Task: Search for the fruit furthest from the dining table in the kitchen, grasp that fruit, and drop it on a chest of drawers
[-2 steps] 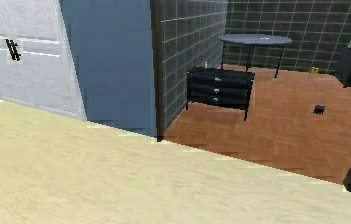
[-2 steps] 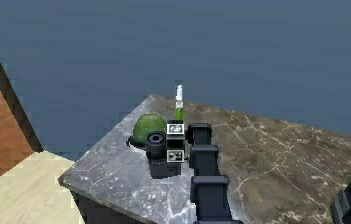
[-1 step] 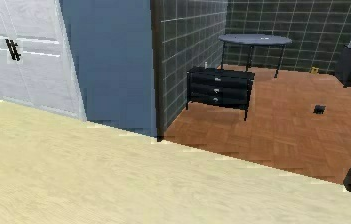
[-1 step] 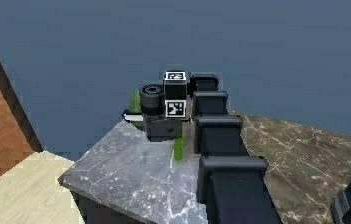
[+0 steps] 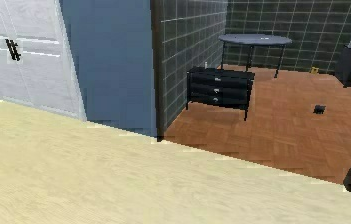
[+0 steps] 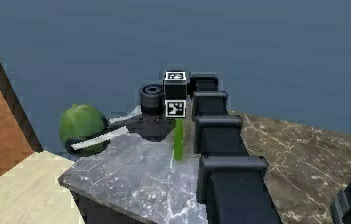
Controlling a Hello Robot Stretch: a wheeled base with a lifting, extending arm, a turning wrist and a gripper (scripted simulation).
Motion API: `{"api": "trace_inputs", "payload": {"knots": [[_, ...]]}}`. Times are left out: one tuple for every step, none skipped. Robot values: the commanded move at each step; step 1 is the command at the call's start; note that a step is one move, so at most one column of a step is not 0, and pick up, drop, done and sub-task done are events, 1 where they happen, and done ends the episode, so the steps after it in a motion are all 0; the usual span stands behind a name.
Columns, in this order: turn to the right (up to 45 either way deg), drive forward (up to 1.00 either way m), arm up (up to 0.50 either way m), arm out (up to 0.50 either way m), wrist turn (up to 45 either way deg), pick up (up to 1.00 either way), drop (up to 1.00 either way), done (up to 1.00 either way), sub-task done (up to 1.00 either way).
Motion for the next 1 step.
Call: {"api": "trace_inputs", "payload": {"knots": [[0.0, 0.00, 0.00, 0.00, -45.0, 0.00, 0.00, 0.00, 0.00]]}}
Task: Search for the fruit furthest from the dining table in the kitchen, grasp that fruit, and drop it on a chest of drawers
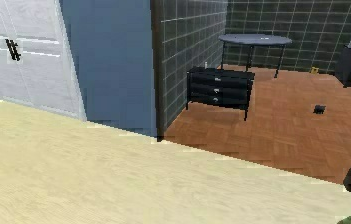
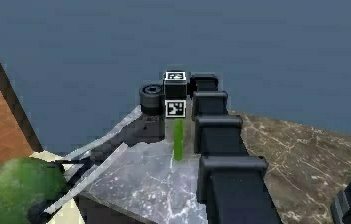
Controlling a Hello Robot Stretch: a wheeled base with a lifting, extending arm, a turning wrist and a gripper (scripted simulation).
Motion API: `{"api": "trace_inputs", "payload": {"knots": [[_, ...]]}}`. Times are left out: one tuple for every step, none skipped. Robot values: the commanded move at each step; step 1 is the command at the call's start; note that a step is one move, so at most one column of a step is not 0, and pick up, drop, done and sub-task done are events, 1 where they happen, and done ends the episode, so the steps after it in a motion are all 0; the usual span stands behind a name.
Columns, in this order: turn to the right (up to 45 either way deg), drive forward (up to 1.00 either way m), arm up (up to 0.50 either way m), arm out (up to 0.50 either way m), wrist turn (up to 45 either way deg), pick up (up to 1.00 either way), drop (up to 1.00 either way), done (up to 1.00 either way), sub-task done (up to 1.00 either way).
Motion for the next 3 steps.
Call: {"api": "trace_inputs", "payload": {"knots": [[0.0, 0.00, 0.00, 0.00, -24.0, 0.00, 0.00, 0.00, 0.00], [0.0, 0.00, 0.00, -0.18, 0.0, 0.00, 0.00, 0.00, 0.00], [-45.0, 0.00, 0.00, 0.00, 0.0, 0.00, 0.00, 0.00, 0.00]]}}
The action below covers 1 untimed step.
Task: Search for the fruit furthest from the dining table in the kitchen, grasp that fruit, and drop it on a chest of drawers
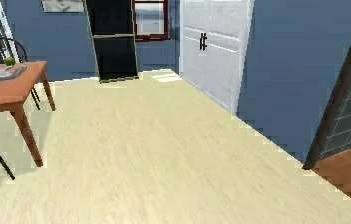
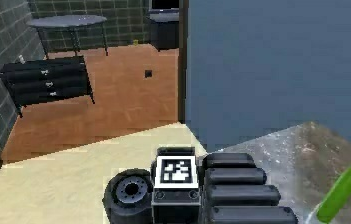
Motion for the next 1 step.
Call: {"api": "trace_inputs", "payload": {"knots": [[-21.0, 0.00, 0.00, 0.00, 0.0, 0.00, 0.00, 0.00, 0.00]]}}
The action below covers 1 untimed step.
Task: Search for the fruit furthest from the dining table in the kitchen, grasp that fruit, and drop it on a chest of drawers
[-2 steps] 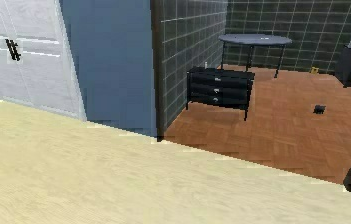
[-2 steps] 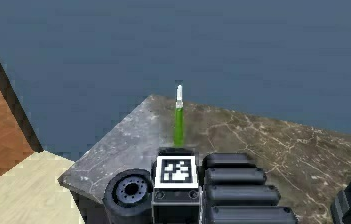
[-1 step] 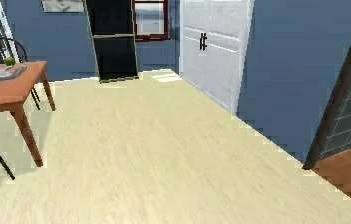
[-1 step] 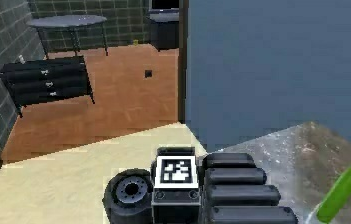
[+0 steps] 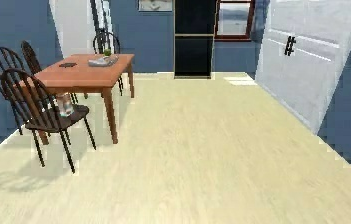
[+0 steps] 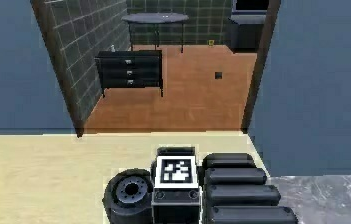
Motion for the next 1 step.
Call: {"api": "trace_inputs", "payload": {"knots": [[0.0, 0.30, 0.00, 0.00, 0.0, 0.00, 0.00, 0.00, 0.00]]}}
